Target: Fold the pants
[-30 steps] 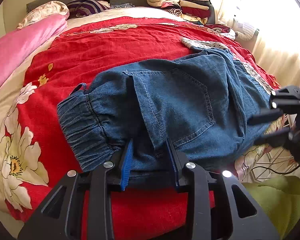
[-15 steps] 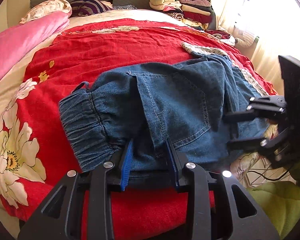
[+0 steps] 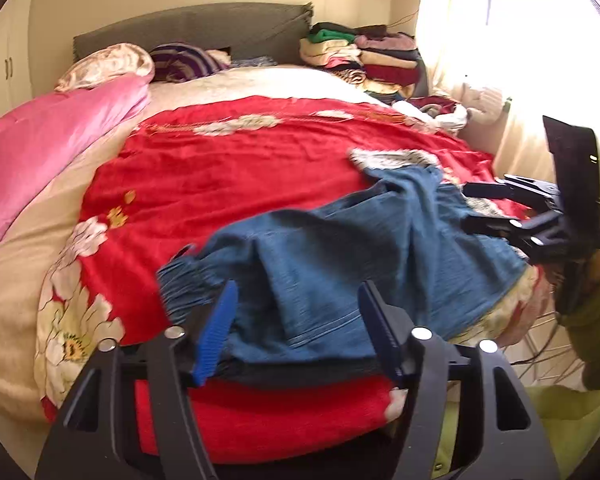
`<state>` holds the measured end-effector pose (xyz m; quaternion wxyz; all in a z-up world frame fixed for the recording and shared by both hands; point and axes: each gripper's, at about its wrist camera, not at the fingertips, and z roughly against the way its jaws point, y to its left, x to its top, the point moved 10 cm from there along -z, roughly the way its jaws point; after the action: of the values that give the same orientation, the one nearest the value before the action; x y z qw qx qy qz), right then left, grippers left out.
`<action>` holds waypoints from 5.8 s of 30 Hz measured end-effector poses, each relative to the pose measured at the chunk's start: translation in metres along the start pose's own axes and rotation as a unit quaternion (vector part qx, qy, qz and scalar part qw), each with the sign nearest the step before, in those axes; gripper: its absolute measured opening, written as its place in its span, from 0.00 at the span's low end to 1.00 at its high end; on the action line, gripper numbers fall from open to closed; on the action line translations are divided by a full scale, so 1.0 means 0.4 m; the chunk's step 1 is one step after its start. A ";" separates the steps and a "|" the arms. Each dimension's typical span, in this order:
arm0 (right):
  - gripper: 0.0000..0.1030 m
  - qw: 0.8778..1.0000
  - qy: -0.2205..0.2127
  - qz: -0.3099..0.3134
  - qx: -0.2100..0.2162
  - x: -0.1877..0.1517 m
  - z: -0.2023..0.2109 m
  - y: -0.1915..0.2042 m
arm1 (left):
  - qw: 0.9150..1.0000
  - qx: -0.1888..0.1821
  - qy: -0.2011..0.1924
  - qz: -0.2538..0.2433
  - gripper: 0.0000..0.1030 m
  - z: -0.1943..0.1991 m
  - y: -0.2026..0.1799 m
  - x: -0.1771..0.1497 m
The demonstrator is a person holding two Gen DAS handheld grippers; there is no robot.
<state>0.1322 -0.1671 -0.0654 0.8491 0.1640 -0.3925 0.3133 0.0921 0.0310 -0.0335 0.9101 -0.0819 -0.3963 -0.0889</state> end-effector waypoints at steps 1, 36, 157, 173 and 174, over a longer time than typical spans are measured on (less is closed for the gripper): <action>0.67 1.000 -0.005 -0.011 -0.011 0.007 0.007 -0.023 | 1.000 -0.007 0.001 -0.001 0.61 -0.003 -0.009 0.005; 0.63 0.975 0.166 -0.051 -0.137 0.147 -0.501 -0.364 | 0.975 -0.194 0.107 -0.005 0.04 -0.341 -0.380 -0.030; 0.50 0.979 0.047 -0.166 -0.108 -0.077 -0.091 -0.755 | 0.987 -0.100 0.102 0.080 0.39 -0.577 -0.110 0.251; 0.58 0.957 0.026 -0.284 -0.058 -0.346 0.162 -0.603 | 0.991 -0.097 0.089 0.015 0.52 -0.270 -0.195 -0.018; 0.56 0.955 0.026 -0.293 -0.050 -0.354 0.152 -0.603 | 0.991 -0.083 0.100 0.012 0.52 -0.284 -0.189 -0.041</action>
<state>0.1871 -0.4372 -0.1435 0.9206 0.2211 -0.3199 0.0354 0.1444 -0.0658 -0.1159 0.9363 -0.1524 -0.2935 -0.1184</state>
